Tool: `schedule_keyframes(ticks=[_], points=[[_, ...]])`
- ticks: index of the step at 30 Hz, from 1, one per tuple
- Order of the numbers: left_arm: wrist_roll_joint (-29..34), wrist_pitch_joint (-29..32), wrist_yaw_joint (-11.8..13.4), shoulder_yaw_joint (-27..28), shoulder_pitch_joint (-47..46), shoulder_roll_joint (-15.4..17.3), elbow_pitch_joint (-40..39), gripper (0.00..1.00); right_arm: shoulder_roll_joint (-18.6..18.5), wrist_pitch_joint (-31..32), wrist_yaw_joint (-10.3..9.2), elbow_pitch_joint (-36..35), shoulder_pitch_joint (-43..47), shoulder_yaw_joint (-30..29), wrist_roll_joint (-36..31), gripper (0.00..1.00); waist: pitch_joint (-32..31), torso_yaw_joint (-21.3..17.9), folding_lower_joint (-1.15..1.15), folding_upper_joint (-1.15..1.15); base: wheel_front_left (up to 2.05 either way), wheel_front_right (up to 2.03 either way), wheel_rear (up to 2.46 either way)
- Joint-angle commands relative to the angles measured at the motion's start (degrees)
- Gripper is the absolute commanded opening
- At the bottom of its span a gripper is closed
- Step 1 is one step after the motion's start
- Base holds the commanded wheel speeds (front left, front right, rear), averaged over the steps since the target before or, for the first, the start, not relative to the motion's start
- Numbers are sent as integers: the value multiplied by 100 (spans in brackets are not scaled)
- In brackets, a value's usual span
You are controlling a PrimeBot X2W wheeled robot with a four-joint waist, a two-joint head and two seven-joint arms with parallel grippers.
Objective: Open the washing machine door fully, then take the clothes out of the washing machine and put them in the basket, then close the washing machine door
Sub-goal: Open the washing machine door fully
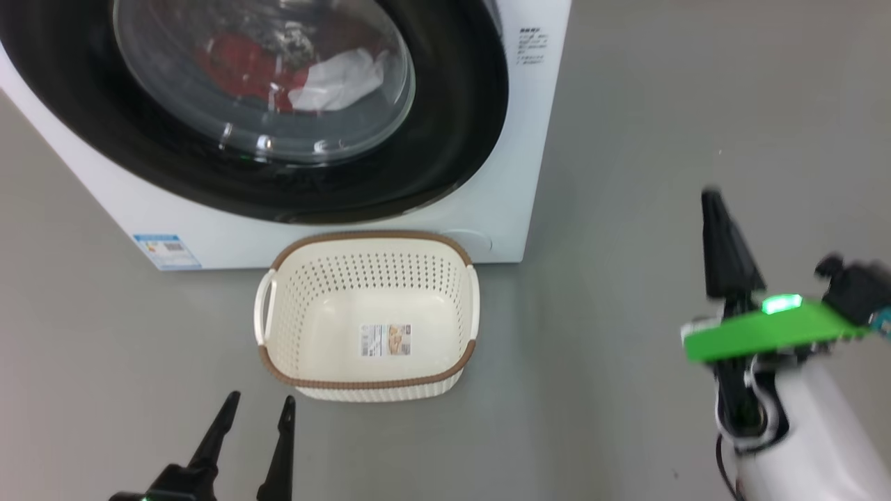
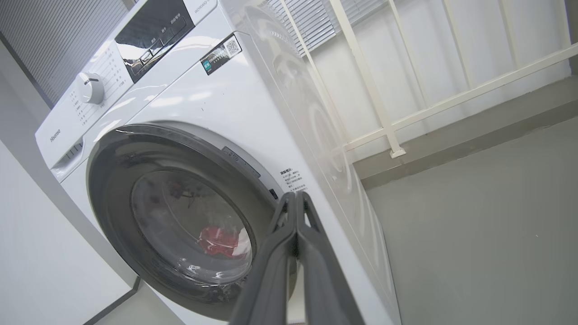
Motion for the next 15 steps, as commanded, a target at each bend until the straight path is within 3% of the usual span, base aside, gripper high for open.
schedule_keyframes(ticks=[1,8,15], points=[[-69,-71,-31,128,-228,58,-117,100,-32,-37,-4,-183,-411,150,158,0,190,131,0,0,0,0,0],[-152,-71,-48,2,-539,58,-88,100,-42,-37,-4,-66,-1442,94,763,0,640,377,0,0,0,0,0],[-233,-71,-56,-136,-825,58,-66,100,-382,-37,-4,127,-2223,283,1630,0,1038,590,0,0,0,0,0]])
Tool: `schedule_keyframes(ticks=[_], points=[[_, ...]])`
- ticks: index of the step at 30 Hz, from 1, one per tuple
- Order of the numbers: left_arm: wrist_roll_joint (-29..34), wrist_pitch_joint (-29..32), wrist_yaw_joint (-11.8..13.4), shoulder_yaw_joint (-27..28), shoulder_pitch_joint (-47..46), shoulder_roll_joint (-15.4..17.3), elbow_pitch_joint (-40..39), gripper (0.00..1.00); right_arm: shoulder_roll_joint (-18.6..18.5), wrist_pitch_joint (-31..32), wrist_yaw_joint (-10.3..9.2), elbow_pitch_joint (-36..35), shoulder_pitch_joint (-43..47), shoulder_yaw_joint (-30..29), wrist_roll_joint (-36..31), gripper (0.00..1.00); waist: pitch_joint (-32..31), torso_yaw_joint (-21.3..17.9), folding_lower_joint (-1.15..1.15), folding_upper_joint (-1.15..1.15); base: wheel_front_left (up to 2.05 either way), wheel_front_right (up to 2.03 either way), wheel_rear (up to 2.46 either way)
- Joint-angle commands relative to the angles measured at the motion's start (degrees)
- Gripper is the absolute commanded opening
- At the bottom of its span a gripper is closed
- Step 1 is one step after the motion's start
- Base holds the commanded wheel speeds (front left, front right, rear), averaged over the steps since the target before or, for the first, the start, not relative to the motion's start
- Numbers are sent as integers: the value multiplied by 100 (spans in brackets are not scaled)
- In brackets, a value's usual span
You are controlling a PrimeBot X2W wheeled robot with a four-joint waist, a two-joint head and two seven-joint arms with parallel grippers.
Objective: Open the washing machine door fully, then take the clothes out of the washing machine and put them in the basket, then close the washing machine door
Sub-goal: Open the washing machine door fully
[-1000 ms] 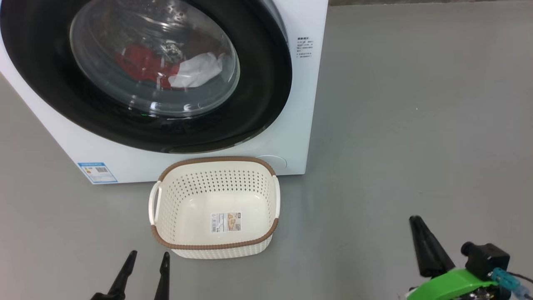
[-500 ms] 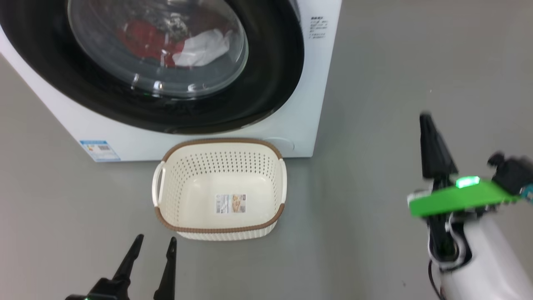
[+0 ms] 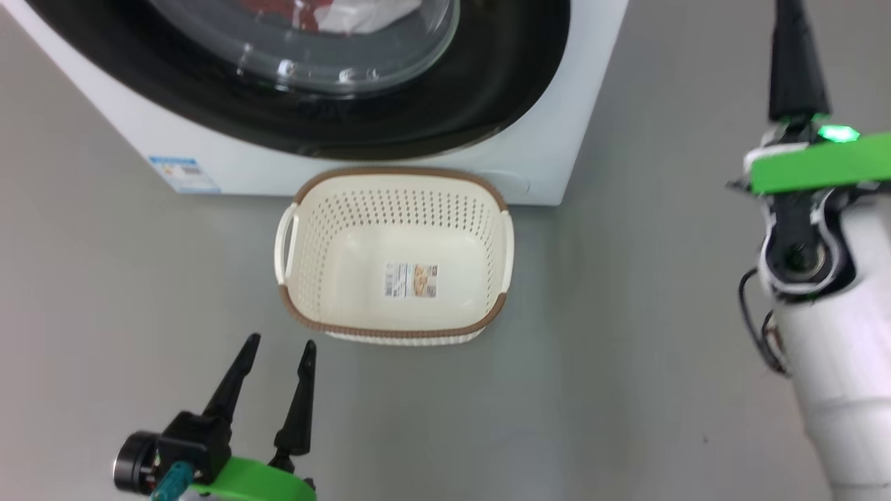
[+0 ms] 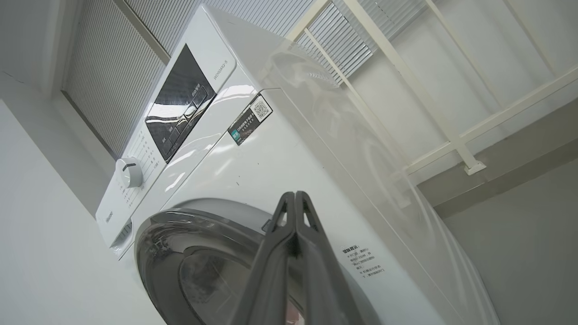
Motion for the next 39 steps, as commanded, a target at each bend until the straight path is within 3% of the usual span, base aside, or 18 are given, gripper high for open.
schedule_keyframes(ticks=[1,8,17,28,39], points=[[-11,-70,-27,154,-168,62,-93,100,-22,-35,-4,-123,-179,162,81,0,280,215,0,0,0,0,0],[-120,-70,-30,-49,-453,62,-49,100,-695,-35,-4,75,-869,830,864,0,695,459,0,0,0,0,0],[-263,-70,-31,-277,-753,62,-16,100,-1169,341,-4,264,-1718,1352,2095,0,1146,687,0,0,0,0,0],[-430,-70,-31,-559,-1035,62,43,100,-1445,1918,-4,529,-2594,1486,3471,0,1544,902,0,0,0,0,0],[-546,-70,-32,-740,-1150,62,102,100,-1531,3453,-4,1287,-3213,1372,4137,0,1721,1052,0,0,0,0,0]])
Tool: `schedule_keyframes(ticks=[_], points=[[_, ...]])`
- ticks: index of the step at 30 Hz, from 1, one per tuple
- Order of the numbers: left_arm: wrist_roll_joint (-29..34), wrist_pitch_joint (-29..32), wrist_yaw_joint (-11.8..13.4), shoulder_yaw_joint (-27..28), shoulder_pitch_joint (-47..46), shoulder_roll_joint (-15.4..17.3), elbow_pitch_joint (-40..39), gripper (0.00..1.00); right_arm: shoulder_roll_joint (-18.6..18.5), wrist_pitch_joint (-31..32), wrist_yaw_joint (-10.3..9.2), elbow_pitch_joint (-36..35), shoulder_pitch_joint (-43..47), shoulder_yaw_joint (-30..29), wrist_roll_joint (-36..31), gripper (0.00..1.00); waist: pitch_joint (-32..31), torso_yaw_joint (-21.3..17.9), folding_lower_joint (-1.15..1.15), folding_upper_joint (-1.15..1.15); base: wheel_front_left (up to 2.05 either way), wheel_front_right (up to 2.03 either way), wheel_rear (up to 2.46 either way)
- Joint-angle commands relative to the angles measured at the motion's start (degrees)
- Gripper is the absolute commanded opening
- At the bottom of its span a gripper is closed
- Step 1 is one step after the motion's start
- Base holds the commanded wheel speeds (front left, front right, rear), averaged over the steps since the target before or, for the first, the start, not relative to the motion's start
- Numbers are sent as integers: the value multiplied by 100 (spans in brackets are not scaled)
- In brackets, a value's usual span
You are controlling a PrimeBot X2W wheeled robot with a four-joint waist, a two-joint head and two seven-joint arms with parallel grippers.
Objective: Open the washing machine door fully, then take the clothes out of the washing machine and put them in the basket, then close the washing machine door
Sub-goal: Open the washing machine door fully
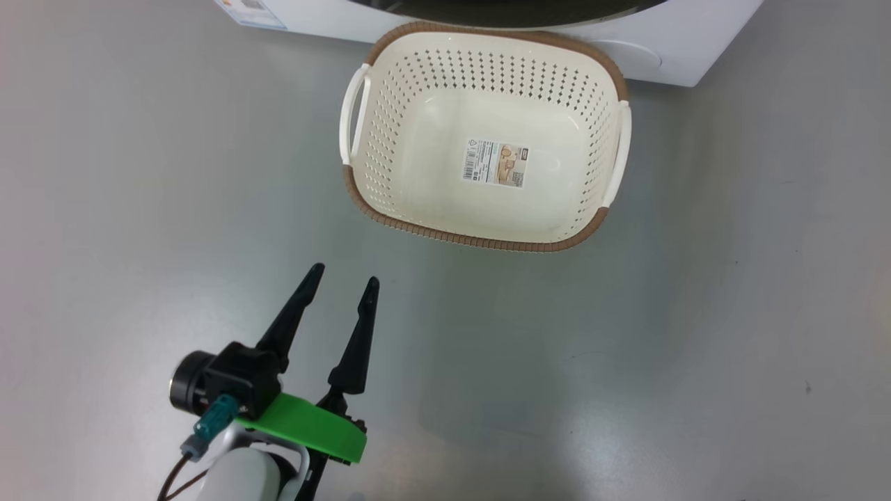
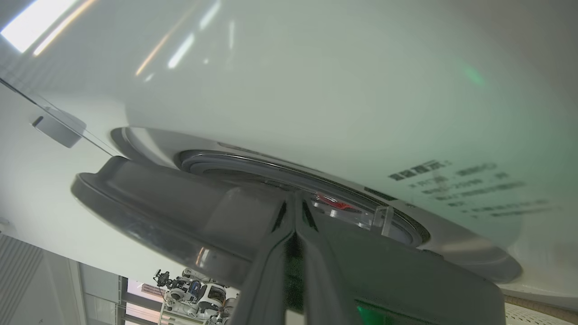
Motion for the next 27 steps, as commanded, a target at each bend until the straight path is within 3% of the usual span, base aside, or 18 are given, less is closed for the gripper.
schedule_keyframes(ticks=[1,13,27], points=[[-64,-70,-32,134,-82,100,-85,100,70,177,-3,-16,-179,-37,94,0,47,38,0,0,0,0,0],[-84,-70,-32,60,-101,100,-46,100,264,952,-3,209,-138,55,179,0,-56,16,0,0,0,0,0],[44,-70,-32,84,-14,100,-2,100,516,1222,-3,-167,749,23,4,0,-458,-136,0,0,0,0,0]])
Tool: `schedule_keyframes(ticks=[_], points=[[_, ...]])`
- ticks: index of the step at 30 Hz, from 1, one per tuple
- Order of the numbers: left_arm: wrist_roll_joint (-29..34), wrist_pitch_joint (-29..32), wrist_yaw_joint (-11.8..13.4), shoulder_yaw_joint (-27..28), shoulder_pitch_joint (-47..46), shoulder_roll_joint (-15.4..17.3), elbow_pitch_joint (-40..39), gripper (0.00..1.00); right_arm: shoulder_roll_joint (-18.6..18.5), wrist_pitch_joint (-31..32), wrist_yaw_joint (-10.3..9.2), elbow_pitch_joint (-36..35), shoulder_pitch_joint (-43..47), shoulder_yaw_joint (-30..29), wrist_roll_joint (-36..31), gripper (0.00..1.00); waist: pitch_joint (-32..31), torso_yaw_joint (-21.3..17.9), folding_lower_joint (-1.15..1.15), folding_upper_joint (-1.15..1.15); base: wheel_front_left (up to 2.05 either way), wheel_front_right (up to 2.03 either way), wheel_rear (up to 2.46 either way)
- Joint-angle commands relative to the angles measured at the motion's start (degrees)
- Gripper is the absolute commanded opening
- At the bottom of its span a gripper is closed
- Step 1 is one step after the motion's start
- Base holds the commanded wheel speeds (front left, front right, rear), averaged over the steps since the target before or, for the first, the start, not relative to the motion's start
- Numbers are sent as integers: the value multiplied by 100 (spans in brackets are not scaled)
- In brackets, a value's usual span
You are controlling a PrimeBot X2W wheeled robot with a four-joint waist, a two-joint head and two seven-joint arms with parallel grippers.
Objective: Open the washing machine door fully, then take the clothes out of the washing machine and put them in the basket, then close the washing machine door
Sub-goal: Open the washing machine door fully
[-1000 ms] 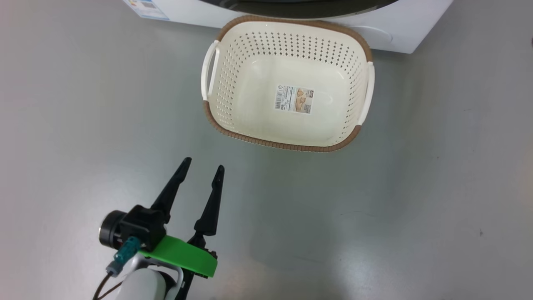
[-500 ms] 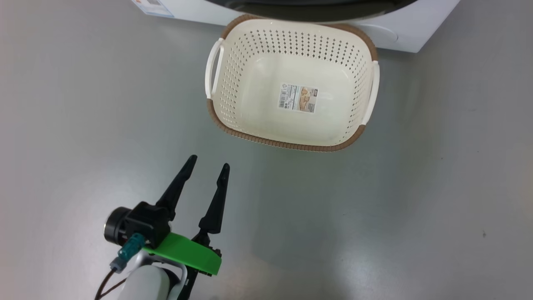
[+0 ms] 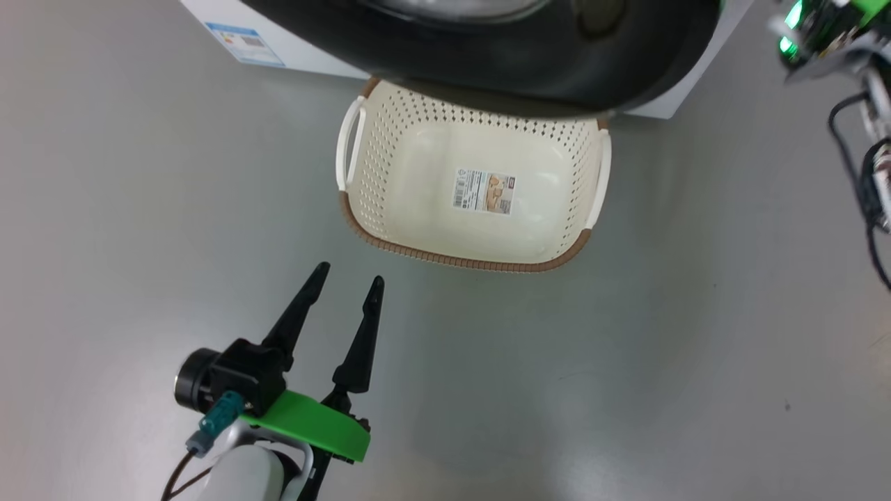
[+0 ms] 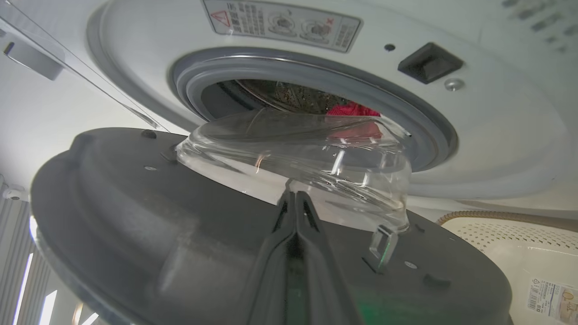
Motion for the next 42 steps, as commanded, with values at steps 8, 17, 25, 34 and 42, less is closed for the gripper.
schedule_keyframes(ticks=[8,17,25,34,42], points=[[122,-70,-31,228,162,105,-101,100,248,238,44,-663,718,74,-232,0,-249,-62,0,0,0,0,0],[133,-70,-31,269,247,105,-118,100,385,458,44,-1008,1138,63,-271,0,-372,-87,0,0,0,0,0],[130,-70,-31,278,253,105,-147,100,495,552,44,-1199,1278,72,-376,0,-376,-89,0,0,0,0,0],[93,-70,-31,299,252,105,-184,100,471,155,44,-1122,1283,-37,-803,0,-364,-79,0,0,0,0,0],[97,-70,-31,348,243,105,-164,100,400,-436,44,-985,1528,-192,-1004,100,-484,-152,0,0,0,0,0]])
